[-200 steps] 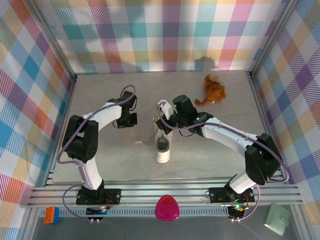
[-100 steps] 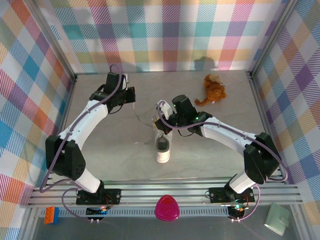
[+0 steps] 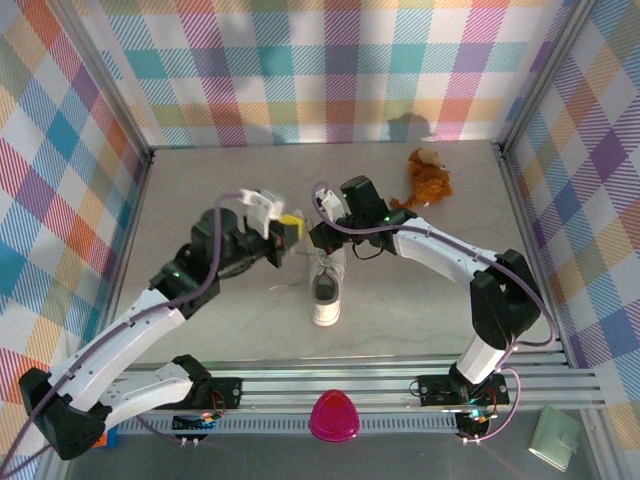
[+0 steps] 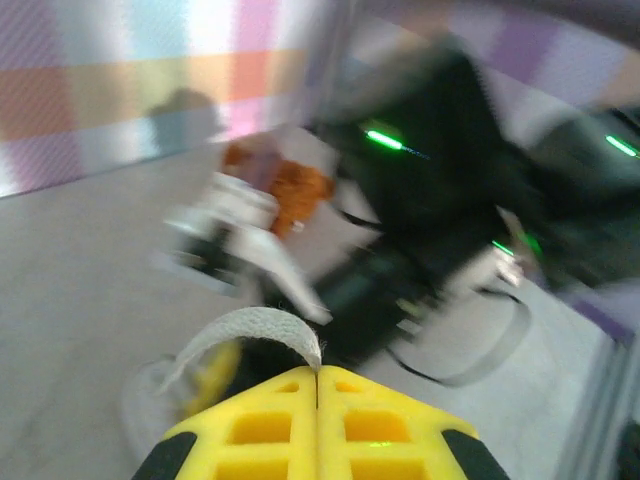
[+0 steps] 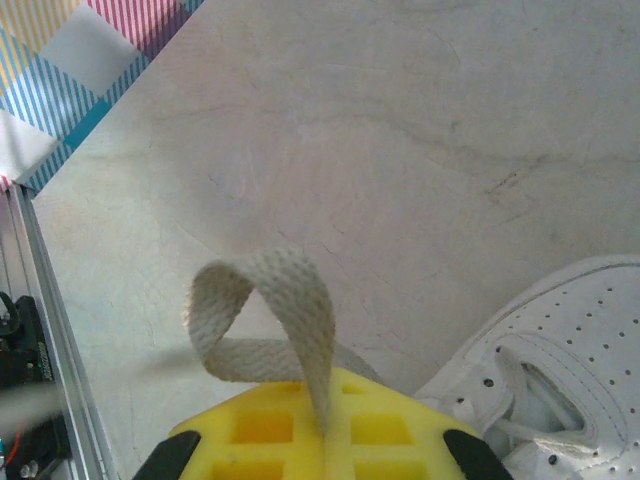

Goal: Tie the shoes

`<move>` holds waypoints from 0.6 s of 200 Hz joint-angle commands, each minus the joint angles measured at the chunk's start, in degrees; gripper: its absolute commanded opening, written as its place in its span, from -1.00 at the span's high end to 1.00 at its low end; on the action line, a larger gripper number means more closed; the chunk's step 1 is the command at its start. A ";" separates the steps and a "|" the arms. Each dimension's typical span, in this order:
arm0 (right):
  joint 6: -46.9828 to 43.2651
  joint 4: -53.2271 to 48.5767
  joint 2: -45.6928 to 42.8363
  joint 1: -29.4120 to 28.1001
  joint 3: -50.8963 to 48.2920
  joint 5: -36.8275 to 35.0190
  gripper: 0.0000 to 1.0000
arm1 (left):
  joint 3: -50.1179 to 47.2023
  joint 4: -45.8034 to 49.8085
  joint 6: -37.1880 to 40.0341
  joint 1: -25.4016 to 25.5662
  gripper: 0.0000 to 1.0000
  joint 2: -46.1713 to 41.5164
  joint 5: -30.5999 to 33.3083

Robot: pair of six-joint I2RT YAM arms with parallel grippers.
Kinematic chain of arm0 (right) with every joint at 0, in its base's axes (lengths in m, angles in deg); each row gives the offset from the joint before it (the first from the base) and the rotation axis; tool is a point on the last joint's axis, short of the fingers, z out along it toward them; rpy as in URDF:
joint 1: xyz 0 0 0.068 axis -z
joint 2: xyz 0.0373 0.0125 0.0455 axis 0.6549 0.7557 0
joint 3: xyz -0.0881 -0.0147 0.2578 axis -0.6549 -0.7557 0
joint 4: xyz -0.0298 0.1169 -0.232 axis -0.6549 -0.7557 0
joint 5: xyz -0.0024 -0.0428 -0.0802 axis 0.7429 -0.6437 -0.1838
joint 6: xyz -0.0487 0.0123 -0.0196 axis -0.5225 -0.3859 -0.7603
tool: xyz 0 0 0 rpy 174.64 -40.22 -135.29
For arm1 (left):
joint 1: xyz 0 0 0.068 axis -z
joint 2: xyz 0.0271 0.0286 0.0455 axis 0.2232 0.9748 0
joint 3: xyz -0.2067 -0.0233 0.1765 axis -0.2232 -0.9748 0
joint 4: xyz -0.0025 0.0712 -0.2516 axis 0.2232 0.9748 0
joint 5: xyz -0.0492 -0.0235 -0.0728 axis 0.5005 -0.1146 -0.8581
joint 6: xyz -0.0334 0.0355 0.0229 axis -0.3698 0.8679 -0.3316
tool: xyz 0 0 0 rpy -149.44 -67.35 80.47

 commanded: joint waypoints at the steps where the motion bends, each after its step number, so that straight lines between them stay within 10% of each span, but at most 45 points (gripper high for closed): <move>1: 0.45 -2.59 1.39 0.98 3.41 5.77 1.00 | -2.01 -6.53 7.51 9.94 1.00 1.68 8.83; 40: -2.24 -6.79 2.97 2.14 7.28 8.51 1.00 | 0.47 -10.32 13.53 22.85 1.00 13.17 16.86; 120: -5.38 -9.70 3.82 2.27 9.72 10.68 1.00 | 12.49 -13.38 19.89 25.74 1.00 36.26 8.15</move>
